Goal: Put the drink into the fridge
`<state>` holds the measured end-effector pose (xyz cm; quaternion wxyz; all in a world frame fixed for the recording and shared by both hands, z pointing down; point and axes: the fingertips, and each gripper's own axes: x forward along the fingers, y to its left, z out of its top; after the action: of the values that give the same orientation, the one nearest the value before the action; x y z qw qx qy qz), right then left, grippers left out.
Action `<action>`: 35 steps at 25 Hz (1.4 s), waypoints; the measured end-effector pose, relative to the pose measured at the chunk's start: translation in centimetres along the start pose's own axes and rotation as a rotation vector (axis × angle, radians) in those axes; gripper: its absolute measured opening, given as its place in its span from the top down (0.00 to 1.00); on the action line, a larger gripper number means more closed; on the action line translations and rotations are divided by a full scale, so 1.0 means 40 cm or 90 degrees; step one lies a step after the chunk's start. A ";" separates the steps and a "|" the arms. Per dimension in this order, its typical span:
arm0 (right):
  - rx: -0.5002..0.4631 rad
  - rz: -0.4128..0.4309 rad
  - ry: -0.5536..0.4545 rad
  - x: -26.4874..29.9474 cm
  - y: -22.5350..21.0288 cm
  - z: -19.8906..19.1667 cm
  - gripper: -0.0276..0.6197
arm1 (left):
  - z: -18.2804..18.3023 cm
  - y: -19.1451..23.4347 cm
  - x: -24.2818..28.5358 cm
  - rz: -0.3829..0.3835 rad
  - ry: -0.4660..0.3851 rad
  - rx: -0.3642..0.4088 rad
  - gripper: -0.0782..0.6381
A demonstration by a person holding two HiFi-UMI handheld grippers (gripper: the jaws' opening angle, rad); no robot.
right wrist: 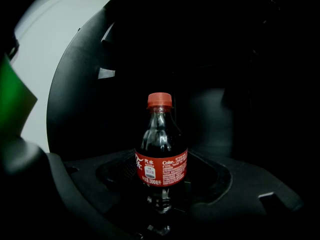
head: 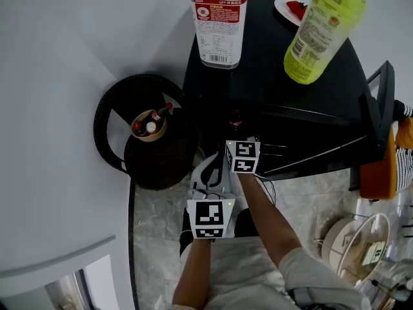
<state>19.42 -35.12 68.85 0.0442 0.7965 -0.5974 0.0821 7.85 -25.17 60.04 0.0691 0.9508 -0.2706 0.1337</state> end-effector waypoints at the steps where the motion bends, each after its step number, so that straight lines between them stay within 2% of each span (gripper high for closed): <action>1: 0.002 0.002 0.001 -0.002 0.001 -0.001 0.51 | -0.001 -0.002 -0.003 -0.001 0.002 0.000 0.88; 8: 0.024 -0.001 0.018 -0.043 -0.002 0.004 0.51 | 0.024 -0.017 -0.030 -0.010 -0.003 -0.028 0.88; 12: 0.023 -0.008 0.032 -0.097 -0.011 0.012 0.51 | 0.055 -0.039 -0.047 -0.018 0.000 -0.023 0.88; 18: 0.019 -0.022 0.060 -0.209 -0.021 0.056 0.51 | 0.134 -0.069 -0.089 -0.031 0.009 -0.049 0.88; 23: 0.023 -0.019 0.081 -0.291 -0.009 0.116 0.51 | 0.205 -0.088 -0.117 -0.037 0.019 -0.056 0.88; 28: 0.022 -0.013 0.097 -0.368 0.006 0.195 0.51 | 0.289 -0.119 -0.158 -0.073 0.015 -0.037 0.88; 31: 0.044 -0.027 0.090 -0.404 0.021 0.253 0.51 | 0.332 -0.099 -0.175 -0.085 0.013 -0.021 0.88; 35: 0.058 -0.045 0.074 -0.454 0.034 0.317 0.52 | 0.342 -0.061 -0.204 -0.096 0.022 -0.029 0.88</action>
<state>14.18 -20.49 53.03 0.0454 0.8120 -0.5611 0.1540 5.45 -21.84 44.45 0.1055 0.9643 -0.1998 0.1382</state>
